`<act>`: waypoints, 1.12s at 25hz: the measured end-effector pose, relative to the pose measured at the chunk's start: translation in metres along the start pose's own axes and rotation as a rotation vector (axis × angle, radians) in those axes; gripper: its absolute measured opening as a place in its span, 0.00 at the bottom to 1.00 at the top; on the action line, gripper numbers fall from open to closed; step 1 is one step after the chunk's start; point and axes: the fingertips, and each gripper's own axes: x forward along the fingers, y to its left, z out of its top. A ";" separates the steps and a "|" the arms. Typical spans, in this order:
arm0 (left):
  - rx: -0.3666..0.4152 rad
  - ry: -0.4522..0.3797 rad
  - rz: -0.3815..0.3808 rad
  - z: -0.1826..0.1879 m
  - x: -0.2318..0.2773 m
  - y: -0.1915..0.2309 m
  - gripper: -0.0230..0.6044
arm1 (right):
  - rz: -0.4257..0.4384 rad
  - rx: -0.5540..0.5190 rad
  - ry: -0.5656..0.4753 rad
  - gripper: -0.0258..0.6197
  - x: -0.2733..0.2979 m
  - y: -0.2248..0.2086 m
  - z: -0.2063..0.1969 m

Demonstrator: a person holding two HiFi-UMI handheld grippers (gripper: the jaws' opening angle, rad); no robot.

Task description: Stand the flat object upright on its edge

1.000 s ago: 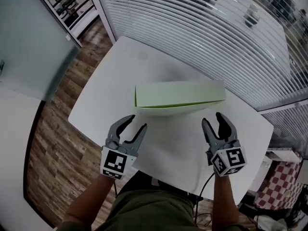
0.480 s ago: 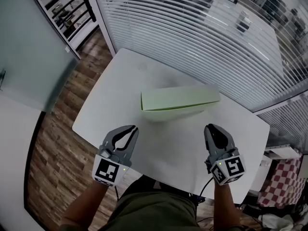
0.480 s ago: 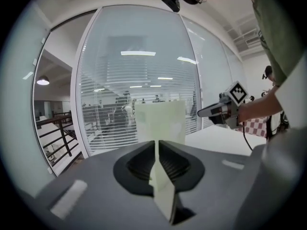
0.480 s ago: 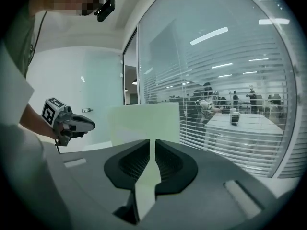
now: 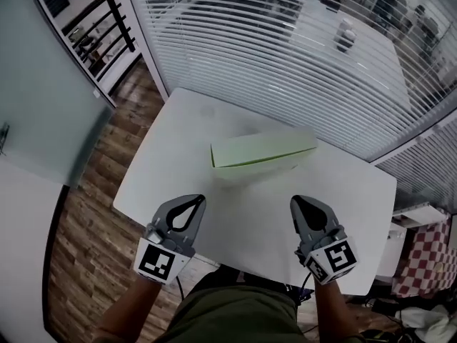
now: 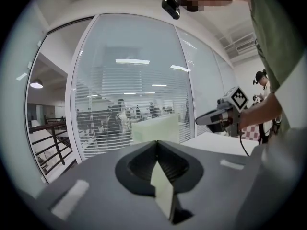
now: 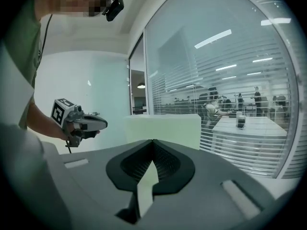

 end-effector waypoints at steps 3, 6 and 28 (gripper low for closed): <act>0.009 -0.008 -0.013 0.003 -0.004 -0.003 0.04 | 0.002 0.005 -0.005 0.06 -0.003 0.008 0.004; -0.002 -0.009 -0.014 0.003 -0.007 -0.007 0.04 | 0.006 0.003 -0.007 0.06 -0.006 0.014 0.007; 0.004 0.017 -0.100 -0.009 0.008 -0.028 0.04 | 0.014 0.043 0.059 0.06 -0.001 0.016 -0.017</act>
